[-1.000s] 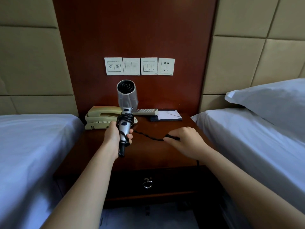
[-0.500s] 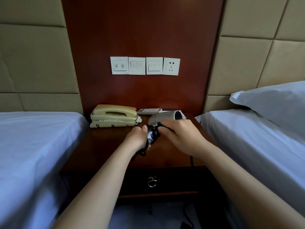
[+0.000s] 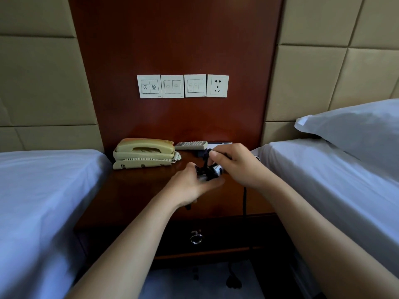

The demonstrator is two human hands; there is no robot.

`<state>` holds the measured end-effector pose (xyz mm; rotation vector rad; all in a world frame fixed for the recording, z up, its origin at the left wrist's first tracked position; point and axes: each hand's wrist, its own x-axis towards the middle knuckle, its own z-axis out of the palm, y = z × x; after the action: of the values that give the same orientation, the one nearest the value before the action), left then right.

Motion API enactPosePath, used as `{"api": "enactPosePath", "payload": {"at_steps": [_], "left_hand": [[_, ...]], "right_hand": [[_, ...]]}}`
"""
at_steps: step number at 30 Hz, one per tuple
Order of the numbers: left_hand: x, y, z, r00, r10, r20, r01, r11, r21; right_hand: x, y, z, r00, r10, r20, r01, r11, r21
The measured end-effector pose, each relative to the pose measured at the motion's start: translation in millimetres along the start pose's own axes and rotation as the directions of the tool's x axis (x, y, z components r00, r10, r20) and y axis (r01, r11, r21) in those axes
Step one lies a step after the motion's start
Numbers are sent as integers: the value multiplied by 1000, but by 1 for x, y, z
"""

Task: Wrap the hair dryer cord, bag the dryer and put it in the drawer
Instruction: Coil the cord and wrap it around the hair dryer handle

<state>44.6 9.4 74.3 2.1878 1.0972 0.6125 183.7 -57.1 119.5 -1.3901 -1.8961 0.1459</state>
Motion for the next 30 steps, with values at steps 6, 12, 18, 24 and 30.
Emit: {"api": "enactPosePath", "payload": {"at_steps": [6, 12, 18, 24, 30], "left_hand": [[1, -3, 2, 997, -43, -70, 54, 985, 164], [-5, 4, -1, 995, 13, -96, 22, 936, 350], [-8, 8, -13, 988, 27, -154, 35, 921, 389], [-13, 2, -24, 1000, 12, -15, -6, 935, 356], [-15, 10, -23, 977, 79, 198, -45, 984, -170]], "right_hand": [[-1, -4, 3, 999, -4, 50, 5, 1000, -20], [4, 12, -14, 997, 73, -35, -76, 993, -91], [2, 43, -42, 953, 166, -252, -189, 979, -71], [-3, 82, -44, 907, 303, -293, -302, 952, 49], [2, 105, -31, 915, 322, -242, -321, 946, 44]]}}
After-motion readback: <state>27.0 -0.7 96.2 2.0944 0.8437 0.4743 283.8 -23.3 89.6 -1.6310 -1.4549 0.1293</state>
